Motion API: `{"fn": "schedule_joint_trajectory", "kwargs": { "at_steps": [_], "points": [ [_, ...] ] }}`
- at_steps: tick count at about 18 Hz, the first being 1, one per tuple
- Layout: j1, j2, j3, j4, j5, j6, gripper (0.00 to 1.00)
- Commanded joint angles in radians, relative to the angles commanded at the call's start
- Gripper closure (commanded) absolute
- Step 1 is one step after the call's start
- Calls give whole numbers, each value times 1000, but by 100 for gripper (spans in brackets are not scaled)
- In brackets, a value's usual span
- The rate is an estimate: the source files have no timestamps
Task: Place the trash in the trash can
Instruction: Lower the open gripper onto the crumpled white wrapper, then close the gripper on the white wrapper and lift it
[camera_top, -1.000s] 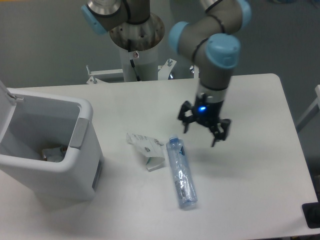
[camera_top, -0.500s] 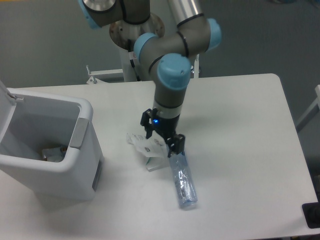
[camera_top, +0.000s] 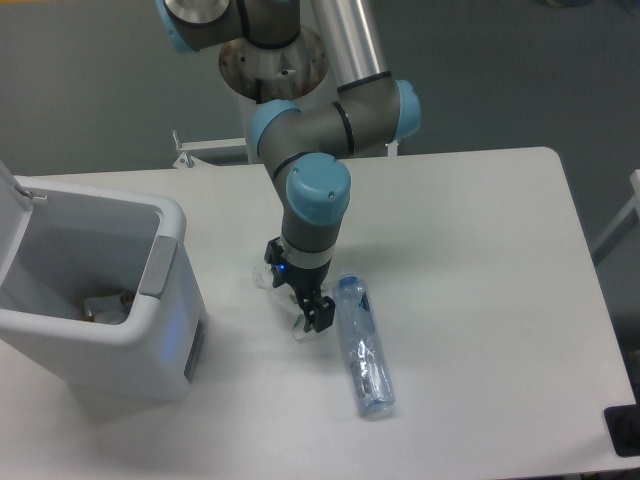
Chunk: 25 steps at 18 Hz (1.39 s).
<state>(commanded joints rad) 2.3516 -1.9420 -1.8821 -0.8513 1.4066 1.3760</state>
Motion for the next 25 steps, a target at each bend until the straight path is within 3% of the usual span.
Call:
{"fn": "schedule_joint_trajectory", "kwargs": {
  "at_steps": [2, 5, 11, 17, 21, 25],
  "points": [
    [0, -2, 0, -2, 0, 0, 42],
    [-2, 8, 0, -6, 0, -9, 98],
    [-8, 35, 14, -21, -3, -14, 100],
    [-2, 116, 66, -112, -18, -66, 100],
    [28, 143, 161, -140, -167, -135, 100],
    [75, 149, 308, -140, -322, -259, 100]
  ]
}}
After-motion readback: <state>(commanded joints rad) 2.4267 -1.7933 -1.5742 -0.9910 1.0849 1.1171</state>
